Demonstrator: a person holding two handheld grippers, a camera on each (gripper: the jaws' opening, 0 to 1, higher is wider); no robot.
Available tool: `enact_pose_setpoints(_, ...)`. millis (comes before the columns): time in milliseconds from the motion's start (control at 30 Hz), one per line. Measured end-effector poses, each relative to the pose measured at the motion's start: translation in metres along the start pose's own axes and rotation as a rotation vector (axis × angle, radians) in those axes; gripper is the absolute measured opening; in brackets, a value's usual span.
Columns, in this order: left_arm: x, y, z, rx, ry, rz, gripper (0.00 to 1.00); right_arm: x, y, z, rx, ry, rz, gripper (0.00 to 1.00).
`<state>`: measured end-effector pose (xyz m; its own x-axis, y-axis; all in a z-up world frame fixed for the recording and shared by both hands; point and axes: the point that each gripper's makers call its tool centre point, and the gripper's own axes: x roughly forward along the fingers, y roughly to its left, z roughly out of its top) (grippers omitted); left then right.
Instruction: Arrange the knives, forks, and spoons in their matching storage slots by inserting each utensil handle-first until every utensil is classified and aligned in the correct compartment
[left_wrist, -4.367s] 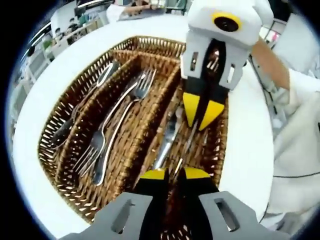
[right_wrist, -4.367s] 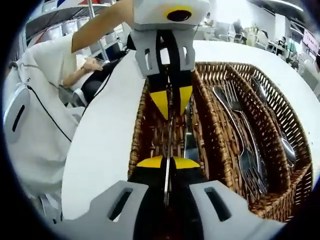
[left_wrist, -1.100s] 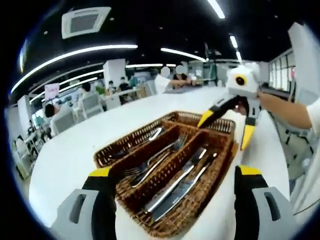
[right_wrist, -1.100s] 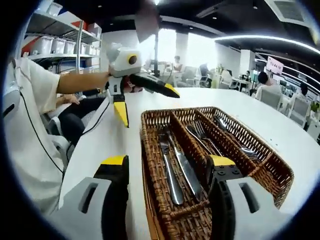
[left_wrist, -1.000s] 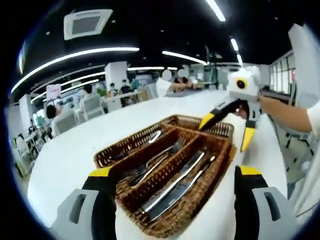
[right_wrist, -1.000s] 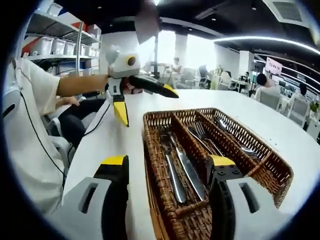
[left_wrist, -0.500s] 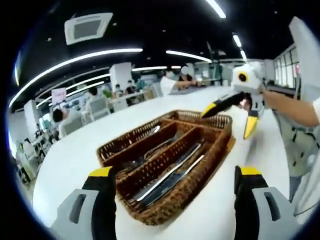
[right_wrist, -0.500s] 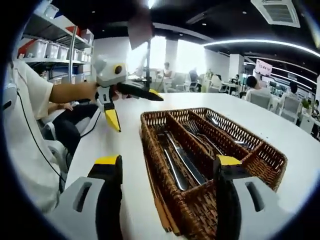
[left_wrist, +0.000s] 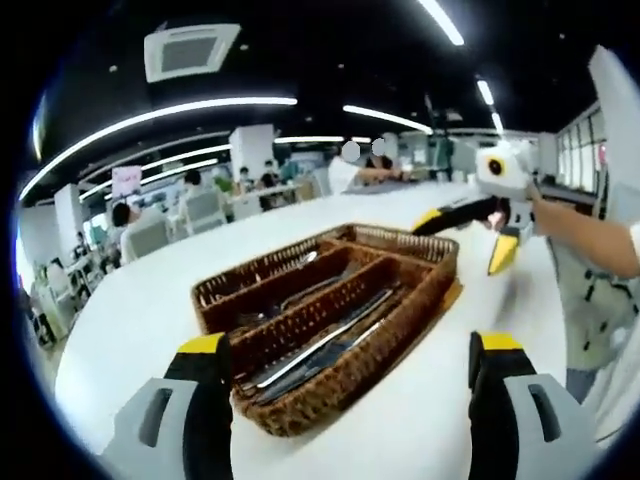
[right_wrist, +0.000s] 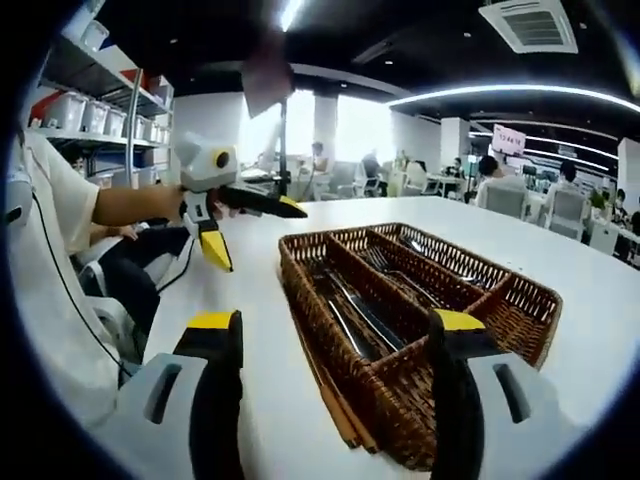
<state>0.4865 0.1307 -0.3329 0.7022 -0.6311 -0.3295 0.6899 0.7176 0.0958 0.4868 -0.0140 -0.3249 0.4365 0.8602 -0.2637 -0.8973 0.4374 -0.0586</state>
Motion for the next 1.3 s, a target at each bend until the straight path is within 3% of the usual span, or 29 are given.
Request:
enact_pose_setpoints(100,-0.002,-0.002,-0.004,0.027,0.009,0.016,1.00,-0.003,-0.005,-0.003,0.001,0.005,-0.027,0.84)
enact_pose_setpoints(200,-0.004,-0.006,-0.001,0.002,-0.024,0.015,1.00,-0.006,-0.008,-0.007,0.011,0.016,-0.047,0.86)
enact_pose_setpoints(600,-0.017,-0.017,-0.008,0.014,-0.027,0.068,1.00,-0.020,0.006,-0.017,0.005,0.003,-0.071,0.87)
enact_pose_setpoints(700,-0.019,-0.016,-0.011,-0.028,-0.015,0.081,1.00,-0.023,0.008,-0.019,0.007,0.000,-0.079,0.87)
enact_pose_setpoints(733,-0.021,-0.015,-0.005,-0.073,-0.062,0.089,1.00,-0.025,0.008,-0.021,0.000,0.004,-0.086,0.87)
enact_pose_setpoints(967,-0.033,-0.008,-0.004,-0.067,-0.095,0.141,1.00,-0.032,0.015,-0.018,0.023,-0.031,-0.081,0.86)
enact_pose_setpoints(1167,-0.035,-0.010,-0.014,-0.073,-0.077,0.156,1.00,-0.041,0.018,-0.026,0.033,-0.024,-0.115,0.87)
enact_pose_setpoints(1300,-0.034,-0.018,-0.019,-0.068,-0.053,0.149,1.00,-0.045,0.019,-0.032,0.046,-0.010,-0.144,0.94)
